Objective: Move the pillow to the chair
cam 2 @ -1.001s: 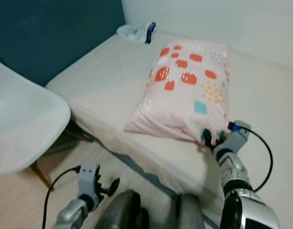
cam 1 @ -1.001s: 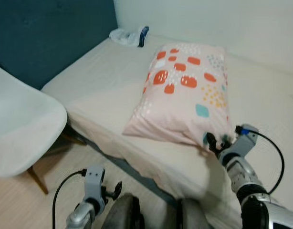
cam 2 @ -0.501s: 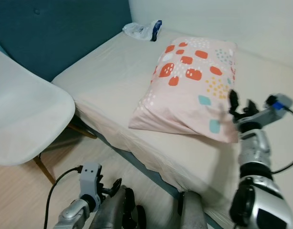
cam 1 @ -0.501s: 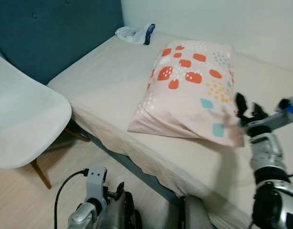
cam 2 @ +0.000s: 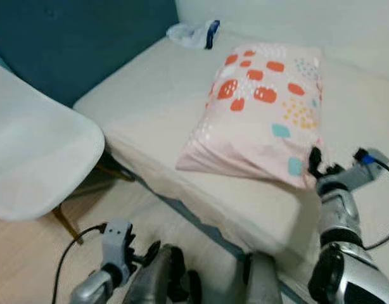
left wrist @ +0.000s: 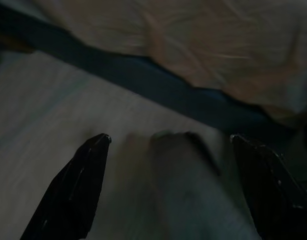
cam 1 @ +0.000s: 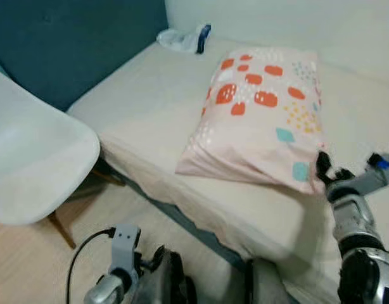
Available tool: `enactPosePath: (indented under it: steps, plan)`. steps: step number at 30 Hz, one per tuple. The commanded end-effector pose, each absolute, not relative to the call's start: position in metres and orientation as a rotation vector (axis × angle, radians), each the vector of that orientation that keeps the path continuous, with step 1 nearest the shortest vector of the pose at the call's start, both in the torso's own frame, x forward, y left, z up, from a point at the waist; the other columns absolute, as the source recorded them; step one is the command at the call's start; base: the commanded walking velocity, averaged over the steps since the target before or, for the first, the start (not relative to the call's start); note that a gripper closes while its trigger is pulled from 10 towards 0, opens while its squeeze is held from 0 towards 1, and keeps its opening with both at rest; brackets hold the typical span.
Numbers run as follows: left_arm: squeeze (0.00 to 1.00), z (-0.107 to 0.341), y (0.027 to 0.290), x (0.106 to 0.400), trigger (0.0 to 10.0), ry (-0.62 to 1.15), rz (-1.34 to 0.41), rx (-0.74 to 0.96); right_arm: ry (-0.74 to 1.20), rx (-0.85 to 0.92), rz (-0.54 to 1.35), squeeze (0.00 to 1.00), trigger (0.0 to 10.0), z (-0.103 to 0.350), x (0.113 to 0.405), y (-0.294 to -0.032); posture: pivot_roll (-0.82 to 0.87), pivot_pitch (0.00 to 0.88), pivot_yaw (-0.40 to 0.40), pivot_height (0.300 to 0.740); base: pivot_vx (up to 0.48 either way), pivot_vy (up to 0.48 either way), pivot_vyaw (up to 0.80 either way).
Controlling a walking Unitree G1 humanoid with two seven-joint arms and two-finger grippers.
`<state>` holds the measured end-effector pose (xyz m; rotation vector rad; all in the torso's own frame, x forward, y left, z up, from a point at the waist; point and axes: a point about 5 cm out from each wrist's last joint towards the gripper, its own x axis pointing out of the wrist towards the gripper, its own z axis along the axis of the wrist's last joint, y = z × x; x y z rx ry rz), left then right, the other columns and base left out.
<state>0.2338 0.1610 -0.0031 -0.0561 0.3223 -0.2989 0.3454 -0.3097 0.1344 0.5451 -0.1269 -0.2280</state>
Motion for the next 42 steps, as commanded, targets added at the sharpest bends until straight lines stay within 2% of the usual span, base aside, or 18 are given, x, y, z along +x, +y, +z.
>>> enactPosePath:
  steps: [1,5,10,12,15,16,17,19,20,26,28,30,31,41,42]
  plan:
    - [0.00,-0.007,0.168,0.223,10.0,0.361,-0.309,-0.047,-0.081,0.551,-0.261,0.00,10.0,0.126,0.346,-0.305,0.22,0.336,0.181,0.621,0.000,0.000,0.00]
    - [0.00,-0.005,0.169,0.213,10.0,0.377,-0.337,-0.029,0.064,0.499,-0.389,0.00,10.0,0.105,0.339,-0.304,0.23,0.355,0.197,0.621,0.000,0.000,0.00]
    - [0.00,-0.003,0.168,0.206,10.0,0.389,-0.353,-0.025,0.083,0.511,-0.411,0.00,10.0,0.100,0.338,-0.301,0.24,0.367,0.205,0.621,0.000,0.000,0.00]
    - [0.00,-0.001,0.167,0.203,10.0,0.392,-0.358,-0.025,0.068,0.530,-0.369,0.00,10.0,0.102,0.342,-0.295,0.24,0.375,0.209,0.621,0.000,0.000,0.00]
    - [0.00,0.001,0.164,0.202,10.0,0.391,-0.365,-0.025,0.085,0.577,-0.209,0.00,9.8,0.105,0.353,-0.273,0.24,0.377,0.208,0.621,0.000,0.000,0.00]
    - [0.00,0.002,0.163,0.202,10.0,0.391,-0.368,-0.025,0.110,0.568,-0.157,0.00,3.4,0.104,0.356,-0.265,0.23,0.377,0.206,0.621,0.000,0.000,0.00]
    - [0.00,0.003,0.161,0.202,10.0,0.393,-0.371,-0.026,0.163,0.535,-0.093,0.00,0.0,0.102,0.360,-0.252,0.23,0.374,0.203,0.621,0.000,0.000,0.00]
    - [0.00,0.003,0.161,0.203,10.0,0.393,-0.372,-0.026,0.186,0.521,-0.072,0.00,0.0,0.101,0.361,-0.247,0.23,0.374,0.203,0.621,0.000,0.000,0.00]
    - [0.00,0.003,0.159,0.204,10.0,0.395,-0.374,-0.029,0.236,0.535,-0.055,0.00,0.0,0.100,0.364,-0.238,0.21,0.367,0.194,0.621,0.000,0.000,0.00]
    - [0.00,0.003,0.151,0.211,10.0,0.389,-0.373,-0.047,0.302,0.645,-0.044,0.00,0.0,0.101,0.369,-0.224,0.18,0.339,0.168,0.621,0.000,0.000,0.00]
    - [0.00,0.003,0.150,0.213,10.0,0.388,-0.373,-0.049,0.310,0.642,-0.038,0.00,0.0,0.100,0.369,-0.222,0.17,0.325,0.157,0.621,0.000,0.000,0.00]
    - [0.00,0.001,0.143,0.221,10.0,0.382,-0.373,-0.066,0.347,0.528,-0.002,0.00,0.0,0.097,0.369,-0.215,0.13,0.295,0.134,0.621,0.000,0.000,0.00]
    - [0.00,0.001,0.143,0.221,10.0,0.382,-0.373,-0.066,0.347,0.528,-0.002,0.00,0.0,0.097,0.369,-0.215,0.13,0.295,0.134,0.621,0.000,0.000,0.00]
    - [0.00,0.008,0.119,0.253,10.0,0.334,-0.379,-0.136,0.242,0.581,0.363,0.00,0.0,0.102,0.361,-0.165,0.02,0.172,0.090,0.621,0.000,0.000,0.00]
    - [0.00,0.013,0.114,0.264,10.0,0.316,-0.380,-0.148,0.181,0.628,0.494,0.00,0.0,0.112,0.356,-0.153,-0.01,0.140,0.081,0.621,0.000,0.000,0.00]
